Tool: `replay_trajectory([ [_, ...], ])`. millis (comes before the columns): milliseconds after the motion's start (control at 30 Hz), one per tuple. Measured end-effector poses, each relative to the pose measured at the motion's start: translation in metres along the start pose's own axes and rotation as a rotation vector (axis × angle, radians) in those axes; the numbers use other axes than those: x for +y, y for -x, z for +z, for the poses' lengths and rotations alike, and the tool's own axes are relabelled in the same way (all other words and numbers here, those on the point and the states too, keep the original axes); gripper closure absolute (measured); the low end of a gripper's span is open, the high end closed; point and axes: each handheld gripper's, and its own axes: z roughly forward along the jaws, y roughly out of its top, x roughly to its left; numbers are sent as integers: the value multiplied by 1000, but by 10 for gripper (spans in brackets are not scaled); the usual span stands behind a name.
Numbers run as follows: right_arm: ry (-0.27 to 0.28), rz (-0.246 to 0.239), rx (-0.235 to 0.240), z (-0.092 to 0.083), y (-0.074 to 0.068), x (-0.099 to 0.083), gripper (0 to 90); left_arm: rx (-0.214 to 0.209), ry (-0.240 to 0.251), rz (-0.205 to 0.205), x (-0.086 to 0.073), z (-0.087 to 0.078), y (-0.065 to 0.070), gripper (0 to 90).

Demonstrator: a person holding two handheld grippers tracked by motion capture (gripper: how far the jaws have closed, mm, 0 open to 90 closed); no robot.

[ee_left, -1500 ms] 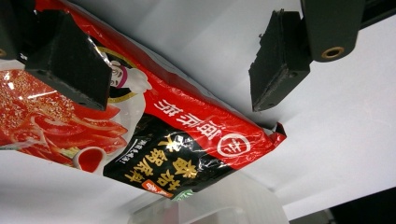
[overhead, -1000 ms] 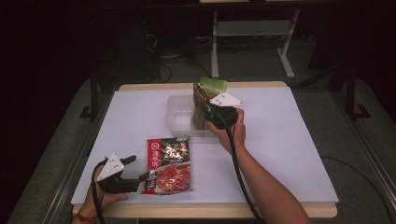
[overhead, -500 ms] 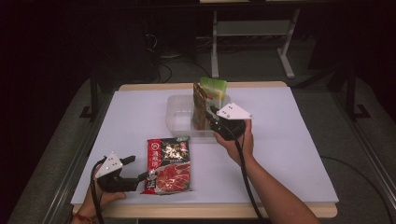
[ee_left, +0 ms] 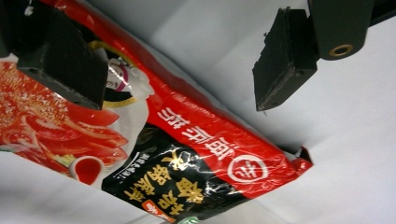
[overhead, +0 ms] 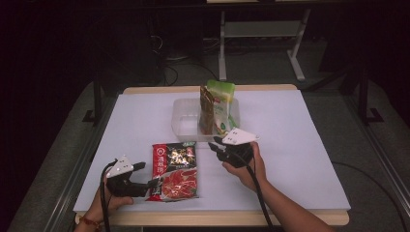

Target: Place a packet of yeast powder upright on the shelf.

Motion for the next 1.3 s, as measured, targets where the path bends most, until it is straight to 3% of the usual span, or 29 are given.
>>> replay_trajectory([
  [100,-44,-21,59,9,-10,-6,633,-14,-8,-16,4,4,0,166],
  [367,-101,32,221,28,-30,-13,511,-48,-53,-36,12,18,1,165],
  [433,-129,40,265,33,-34,-15,482,-33,-65,-33,16,20,2,141],
  [567,-182,53,308,41,-38,-19,419,-21,-93,-51,19,23,-1,144],
  [767,-206,75,317,52,-39,-24,355,-42,-118,-127,18,27,-14,143],
  [867,-230,87,324,57,-35,-24,290,-65,-131,-145,19,32,-19,141],
  [1033,-258,140,361,66,-30,-25,256,-74,-139,-142,24,41,-24,137],
  [1167,-275,138,395,71,-30,-22,273,-76,-146,-136,28,47,-25,115],
  [1300,-270,125,394,73,-32,-21,318,-67,-124,-131,25,47,-23,114],
])
